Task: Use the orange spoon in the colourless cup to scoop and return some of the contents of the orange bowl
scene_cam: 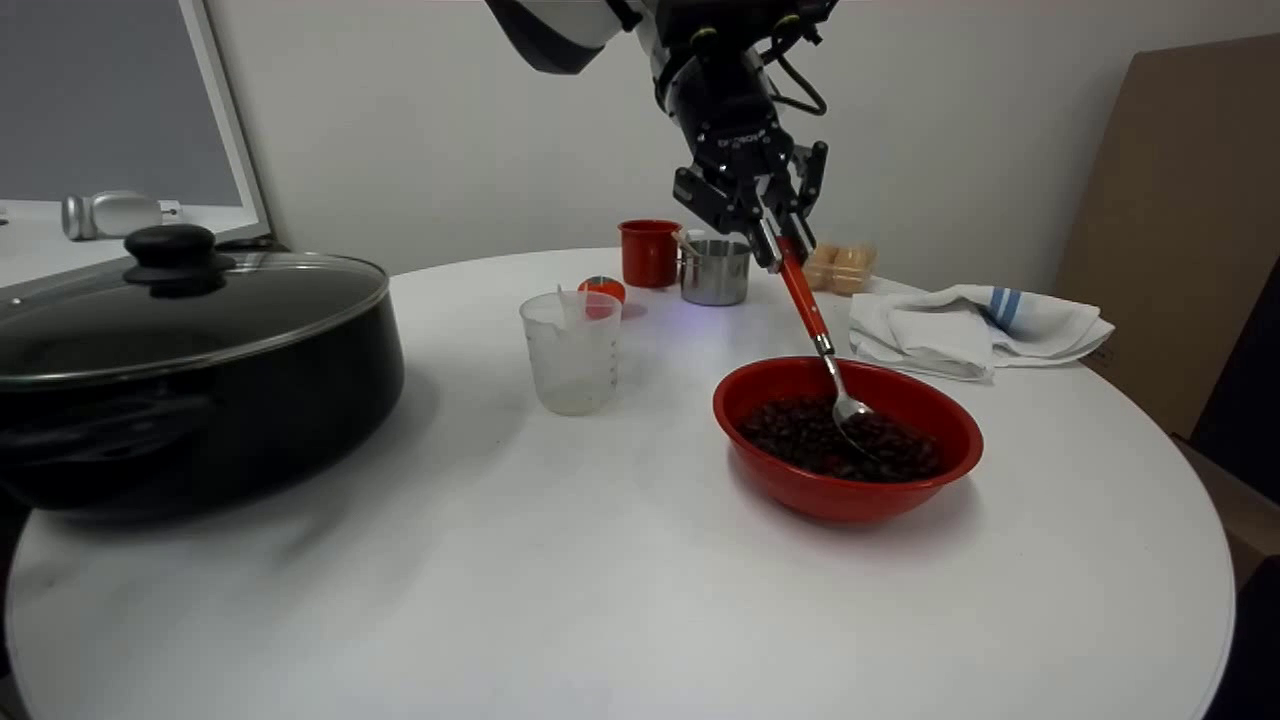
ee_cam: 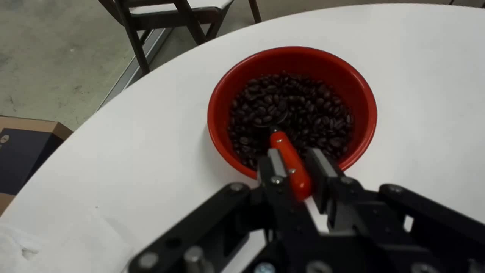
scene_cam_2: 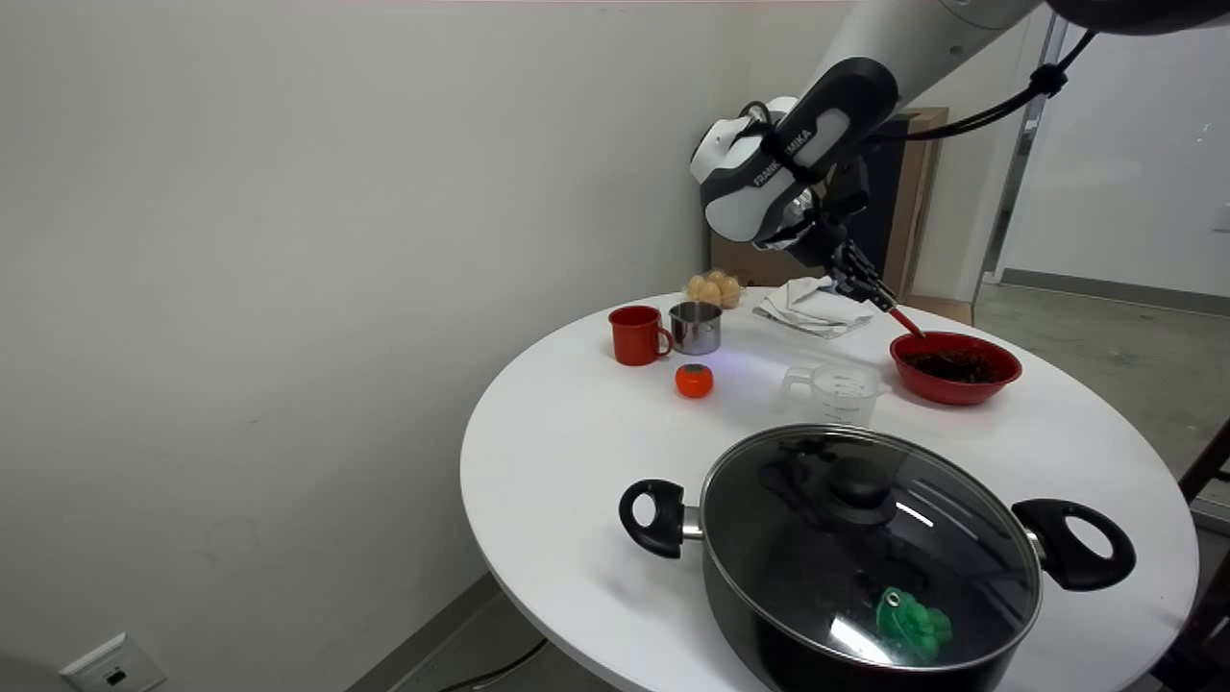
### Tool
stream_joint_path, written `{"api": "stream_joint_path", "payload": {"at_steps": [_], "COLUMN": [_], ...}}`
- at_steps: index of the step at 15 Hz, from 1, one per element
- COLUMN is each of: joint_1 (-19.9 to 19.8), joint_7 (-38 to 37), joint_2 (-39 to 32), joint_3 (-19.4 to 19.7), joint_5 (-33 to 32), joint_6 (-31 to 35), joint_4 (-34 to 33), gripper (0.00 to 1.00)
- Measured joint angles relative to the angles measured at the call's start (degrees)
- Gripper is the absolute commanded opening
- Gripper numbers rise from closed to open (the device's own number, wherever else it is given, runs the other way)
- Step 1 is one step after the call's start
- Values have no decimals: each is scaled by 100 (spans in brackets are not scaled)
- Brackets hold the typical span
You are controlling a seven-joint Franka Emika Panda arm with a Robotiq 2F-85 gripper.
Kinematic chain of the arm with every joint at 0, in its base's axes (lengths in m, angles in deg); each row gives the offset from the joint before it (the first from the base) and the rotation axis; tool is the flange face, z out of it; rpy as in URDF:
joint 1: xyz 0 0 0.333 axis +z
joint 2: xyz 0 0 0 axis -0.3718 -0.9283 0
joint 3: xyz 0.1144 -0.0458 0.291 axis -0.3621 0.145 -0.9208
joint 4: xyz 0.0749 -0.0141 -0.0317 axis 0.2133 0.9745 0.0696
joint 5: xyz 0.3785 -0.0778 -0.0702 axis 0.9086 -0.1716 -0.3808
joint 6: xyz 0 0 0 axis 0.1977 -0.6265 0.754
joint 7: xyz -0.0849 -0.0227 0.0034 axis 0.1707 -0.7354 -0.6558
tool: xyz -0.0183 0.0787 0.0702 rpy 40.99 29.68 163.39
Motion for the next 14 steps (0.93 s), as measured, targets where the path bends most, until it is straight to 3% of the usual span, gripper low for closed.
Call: {"api": "stream_joint_path", "payload": {"at_steps": [14], "joint_1": [293], "joint_7": [1], "joint_2": [125], "joint_3": [-57], "joint_5": [-572], "joint_6": [-309], "joint_4": [-5], "gripper": [5]}}
